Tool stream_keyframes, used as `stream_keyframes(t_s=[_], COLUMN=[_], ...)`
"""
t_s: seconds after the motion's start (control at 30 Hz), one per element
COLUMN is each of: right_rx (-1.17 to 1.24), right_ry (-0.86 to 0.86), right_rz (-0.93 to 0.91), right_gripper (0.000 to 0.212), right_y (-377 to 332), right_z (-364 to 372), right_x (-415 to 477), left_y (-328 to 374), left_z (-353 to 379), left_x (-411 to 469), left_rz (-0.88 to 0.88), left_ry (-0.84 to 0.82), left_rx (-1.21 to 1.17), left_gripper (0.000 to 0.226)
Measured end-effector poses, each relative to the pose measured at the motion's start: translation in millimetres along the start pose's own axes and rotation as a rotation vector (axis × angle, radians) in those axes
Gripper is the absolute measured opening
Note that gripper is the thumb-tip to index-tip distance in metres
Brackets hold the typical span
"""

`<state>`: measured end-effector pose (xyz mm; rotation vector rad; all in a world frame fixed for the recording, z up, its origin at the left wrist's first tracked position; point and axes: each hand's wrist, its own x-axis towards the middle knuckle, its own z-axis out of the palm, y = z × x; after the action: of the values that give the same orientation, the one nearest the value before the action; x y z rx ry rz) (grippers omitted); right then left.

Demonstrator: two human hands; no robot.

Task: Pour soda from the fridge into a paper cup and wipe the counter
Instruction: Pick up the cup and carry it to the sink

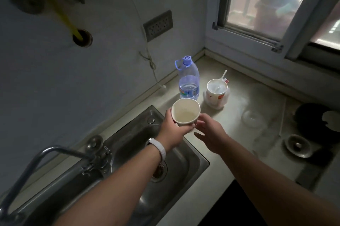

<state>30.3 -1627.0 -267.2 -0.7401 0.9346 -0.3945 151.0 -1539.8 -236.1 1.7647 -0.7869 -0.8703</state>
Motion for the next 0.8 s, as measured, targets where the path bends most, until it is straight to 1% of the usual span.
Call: stream_keyframes(t_s=[0.23, 0.4, 0.57, 0.8], right_rx=[-0.022, -0.038, -0.056, -0.002], right_ry=[0.069, 0.117, 0.134, 0.23], right_rz=[0.037, 0.061, 0.09, 0.075], right_gripper=[0.022, 0.018, 0.012, 0.009], right_y=[-20.7, -16.4, -5.3, 11.2], right_z=[-22.1, -36.6, -44.5, -53.9], right_x=[47.8, 80.3, 105.5, 123.1], left_y=[-16.5, -37.3, -59.6, -75.6], left_z=[28.2, 38.7, 47.3, 55.1], left_x=[58.6, 89.9, 106.5, 117.2], left_rz=[-0.073, -0.106, -0.156, -0.174], left_ry=[0.01, -0.032, -0.031, -0.074], left_rx=[0.014, 0.066, 0.074, 0.081], left_gripper=[0.078, 0.079, 0.082, 0.087])
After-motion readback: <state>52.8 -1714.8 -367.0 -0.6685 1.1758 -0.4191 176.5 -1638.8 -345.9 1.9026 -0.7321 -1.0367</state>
